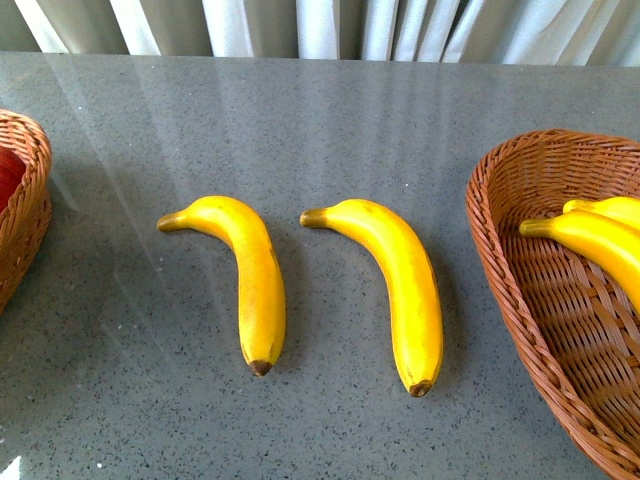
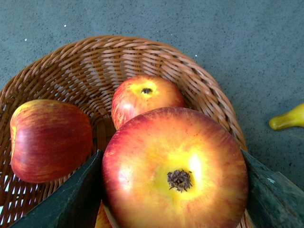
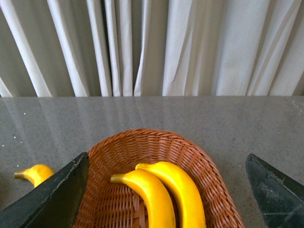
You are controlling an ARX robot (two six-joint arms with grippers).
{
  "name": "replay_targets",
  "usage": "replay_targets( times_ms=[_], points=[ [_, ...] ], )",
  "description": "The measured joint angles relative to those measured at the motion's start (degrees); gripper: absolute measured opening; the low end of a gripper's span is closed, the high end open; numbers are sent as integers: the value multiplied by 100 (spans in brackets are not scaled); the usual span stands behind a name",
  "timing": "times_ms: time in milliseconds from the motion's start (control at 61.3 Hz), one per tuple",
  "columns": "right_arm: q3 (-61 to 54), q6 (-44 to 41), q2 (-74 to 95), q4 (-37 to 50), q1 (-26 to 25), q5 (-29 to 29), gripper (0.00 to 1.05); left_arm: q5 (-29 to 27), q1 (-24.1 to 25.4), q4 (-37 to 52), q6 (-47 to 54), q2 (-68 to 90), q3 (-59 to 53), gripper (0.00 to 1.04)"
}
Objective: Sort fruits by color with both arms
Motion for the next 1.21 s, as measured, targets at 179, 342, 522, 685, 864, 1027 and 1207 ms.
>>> replay_targets(
  times_ms=[179,342,522,685,864,1027,1207],
  points=[
    [0,0,0,0,0,0,96,15,177,105,79,109,-175,73],
    [0,0,0,0,0,0,96,17,184,188,85,179,-192,97],
    [0,0,0,0,0,0,96,149,173,177,-20,9,-258,96],
    [0,0,0,0,0,0,96,468,201,-42,-444,-861,-450,96],
    [0,0,0,0,0,0,96,964,232,-356,-964,-1827,-636,96],
    [0,0,0,0,0,0,96,-275,94,1711,-1215,-2332,-1432,77],
    [0,0,0,0,0,-2,96,-811,-332,2564,-1255,-3056,-2118,43]
  ],
)
